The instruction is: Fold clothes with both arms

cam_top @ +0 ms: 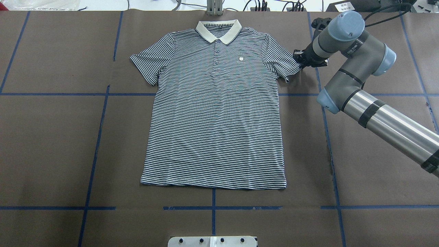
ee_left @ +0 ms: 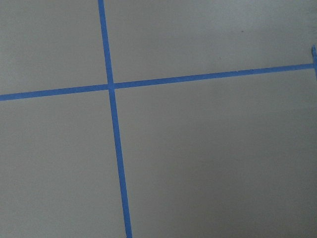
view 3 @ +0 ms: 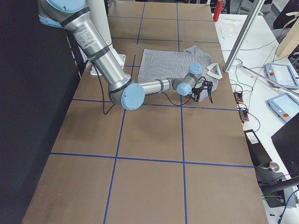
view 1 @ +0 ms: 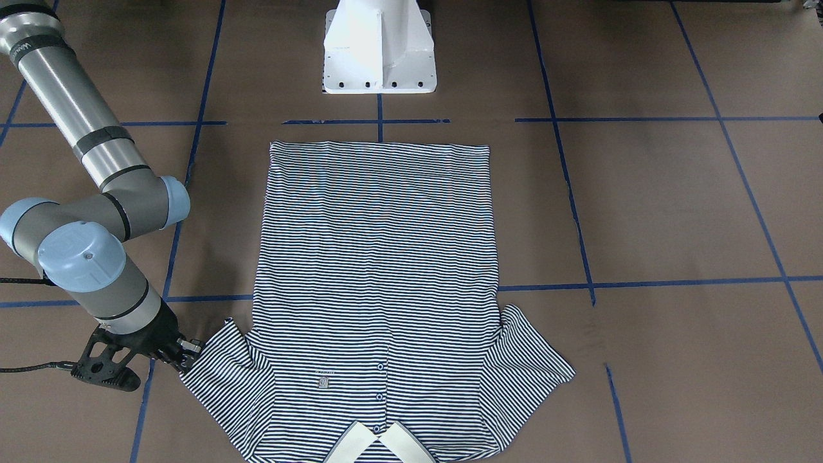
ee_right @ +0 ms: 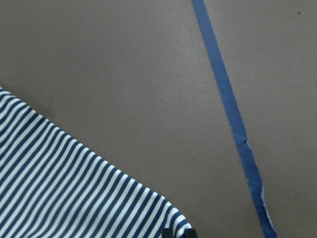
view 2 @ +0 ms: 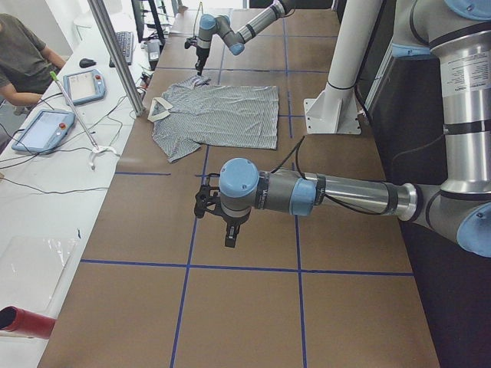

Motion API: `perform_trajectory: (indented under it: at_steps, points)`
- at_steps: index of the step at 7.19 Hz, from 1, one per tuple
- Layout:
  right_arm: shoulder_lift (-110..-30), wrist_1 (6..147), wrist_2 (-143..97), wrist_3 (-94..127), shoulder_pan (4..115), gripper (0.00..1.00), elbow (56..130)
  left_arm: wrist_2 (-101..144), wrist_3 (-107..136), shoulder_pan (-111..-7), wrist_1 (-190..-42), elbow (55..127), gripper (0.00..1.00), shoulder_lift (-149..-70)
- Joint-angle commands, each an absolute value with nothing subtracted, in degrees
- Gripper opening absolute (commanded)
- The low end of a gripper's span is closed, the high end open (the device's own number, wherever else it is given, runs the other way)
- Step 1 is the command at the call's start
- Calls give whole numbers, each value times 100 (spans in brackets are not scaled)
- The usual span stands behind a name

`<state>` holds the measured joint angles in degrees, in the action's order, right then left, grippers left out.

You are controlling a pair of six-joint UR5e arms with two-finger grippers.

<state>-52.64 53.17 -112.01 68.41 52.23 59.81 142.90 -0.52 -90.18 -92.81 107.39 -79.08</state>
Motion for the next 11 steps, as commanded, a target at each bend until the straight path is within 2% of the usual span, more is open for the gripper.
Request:
perform_trajectory:
  at_steps: [1,4,8,10,11]
  points:
    - [-5073,5326,-11215,6977,5238,0,6046,14291,-53,-9018,-9281,10732,100,-7901]
    - [-4362,5536,-11233,7793,5020,0,6240,14291,-53,-9018,-9281,10740,100,-7893]
    - [-3298,5713,-10619,7901,4825,0,4934,14291,-44,-9018,-9281,10749,100,-7893]
    - [-3305,5704,-10303,7901,4633,0,4887,14291,-44,-9018,-9281,10749,100,-7893]
    - [-3296,5695,-10231,7893,4588,99,4887,14300,8,-9018,-9281,10749,100,-7901]
